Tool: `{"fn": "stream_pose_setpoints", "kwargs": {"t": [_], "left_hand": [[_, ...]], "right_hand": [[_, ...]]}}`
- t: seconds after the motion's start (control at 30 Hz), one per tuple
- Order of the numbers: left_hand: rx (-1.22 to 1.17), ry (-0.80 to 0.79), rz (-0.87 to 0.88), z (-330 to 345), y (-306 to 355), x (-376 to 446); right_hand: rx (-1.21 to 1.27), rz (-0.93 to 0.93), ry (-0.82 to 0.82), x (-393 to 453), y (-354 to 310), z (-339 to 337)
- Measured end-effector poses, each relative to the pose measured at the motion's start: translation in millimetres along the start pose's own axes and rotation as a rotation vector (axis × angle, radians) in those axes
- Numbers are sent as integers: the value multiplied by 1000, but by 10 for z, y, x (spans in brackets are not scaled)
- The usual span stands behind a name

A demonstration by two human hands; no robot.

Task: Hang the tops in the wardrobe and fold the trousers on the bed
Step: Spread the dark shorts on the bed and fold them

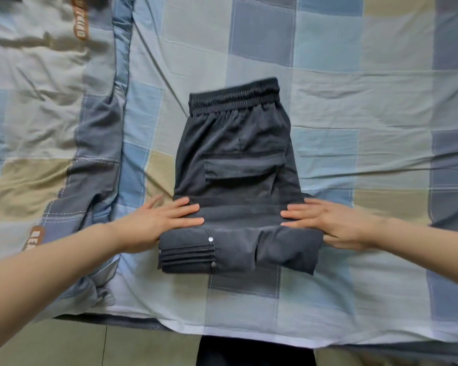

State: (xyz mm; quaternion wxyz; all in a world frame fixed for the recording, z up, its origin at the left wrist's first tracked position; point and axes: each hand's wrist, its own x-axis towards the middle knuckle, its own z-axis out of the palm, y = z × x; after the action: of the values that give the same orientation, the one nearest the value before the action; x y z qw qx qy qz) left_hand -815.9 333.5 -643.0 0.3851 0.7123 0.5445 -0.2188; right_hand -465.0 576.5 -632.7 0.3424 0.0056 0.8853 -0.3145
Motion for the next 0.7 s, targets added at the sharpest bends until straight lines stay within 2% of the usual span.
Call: {"fn": "stream_pose_setpoints", "kwargs": {"t": [0.1,0.2,0.27,0.33,0.4,0.5,0.6,0.7], "left_hand": [[-199,-194,81,77,341,-260],[-576,-289,82,-9,526,-454],[-970,-136,-24,-118,523,-505],[-1319,155,-194,-215,461,-430],[-1552,427,-366,-225,409,-258],[-1821,647,-487,-175,460,60],[-1774,841,-760,-153,536,312],[-1690,958,-890,-172,534,448]], "right_hand": [[644,146,41,-240,-297,93],[1109,244,-33,-403,-434,100],[1336,273,73,-391,-383,67],[1550,402,370,-291,-223,12],[1643,504,609,-134,-94,-68],[1707,585,669,176,-89,-85],[1407,712,848,475,-284,-110],[1193,881,958,668,-406,-198]]}}
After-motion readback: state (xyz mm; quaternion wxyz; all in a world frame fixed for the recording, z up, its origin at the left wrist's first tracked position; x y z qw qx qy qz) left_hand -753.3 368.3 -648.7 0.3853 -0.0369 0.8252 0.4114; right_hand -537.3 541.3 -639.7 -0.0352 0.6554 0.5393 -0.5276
